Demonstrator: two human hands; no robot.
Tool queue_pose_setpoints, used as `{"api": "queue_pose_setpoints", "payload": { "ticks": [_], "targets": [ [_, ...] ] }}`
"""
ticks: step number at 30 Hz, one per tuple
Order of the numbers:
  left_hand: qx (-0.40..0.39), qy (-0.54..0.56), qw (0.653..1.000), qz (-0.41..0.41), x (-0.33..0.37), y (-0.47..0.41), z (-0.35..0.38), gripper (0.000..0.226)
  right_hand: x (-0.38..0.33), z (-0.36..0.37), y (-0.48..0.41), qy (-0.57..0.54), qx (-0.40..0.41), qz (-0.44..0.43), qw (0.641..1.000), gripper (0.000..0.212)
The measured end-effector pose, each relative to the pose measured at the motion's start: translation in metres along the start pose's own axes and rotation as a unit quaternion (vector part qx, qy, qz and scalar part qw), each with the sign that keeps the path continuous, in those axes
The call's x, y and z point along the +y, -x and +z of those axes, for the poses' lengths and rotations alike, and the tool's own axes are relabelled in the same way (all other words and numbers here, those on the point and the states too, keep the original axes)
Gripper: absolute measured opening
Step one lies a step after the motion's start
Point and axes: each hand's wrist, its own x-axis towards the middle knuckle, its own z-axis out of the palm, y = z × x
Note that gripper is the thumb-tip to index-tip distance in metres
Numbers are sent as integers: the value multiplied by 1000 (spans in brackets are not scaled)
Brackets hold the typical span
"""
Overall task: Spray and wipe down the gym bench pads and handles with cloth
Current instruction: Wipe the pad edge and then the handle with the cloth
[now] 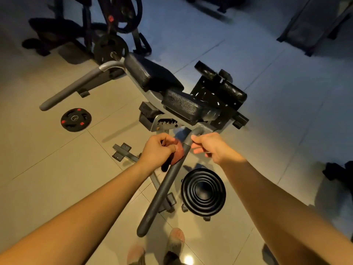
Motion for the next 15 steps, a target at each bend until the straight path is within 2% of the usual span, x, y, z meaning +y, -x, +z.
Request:
{"api": "queue_pose_setpoints", "payload": {
  "ticks": [3,5,8,11,13,15],
  "targets": [
    [5,-48,995,90,2,2,20,38,1,1,1,-1,10,-8,1000,17],
    [4,-94,988,123,-8,10,20,39,1,0,2,8,15,-13,1000,20],
    [-9,-101,986,134,-34,36,7,36,3,0,1,0,15,-13,1000,21],
    [-25,-89,990,107,-61,72,-6,34,5,1,0,-18,8,-15,1000,20],
    [-12,-100,991,87,-68,85,-9,32,7,1,3,-30,-2,-19,999,19],
    [19,-112,988,102,-55,76,-3,28,9,1,6,-37,-3,-25,999,17]
  ]
}}
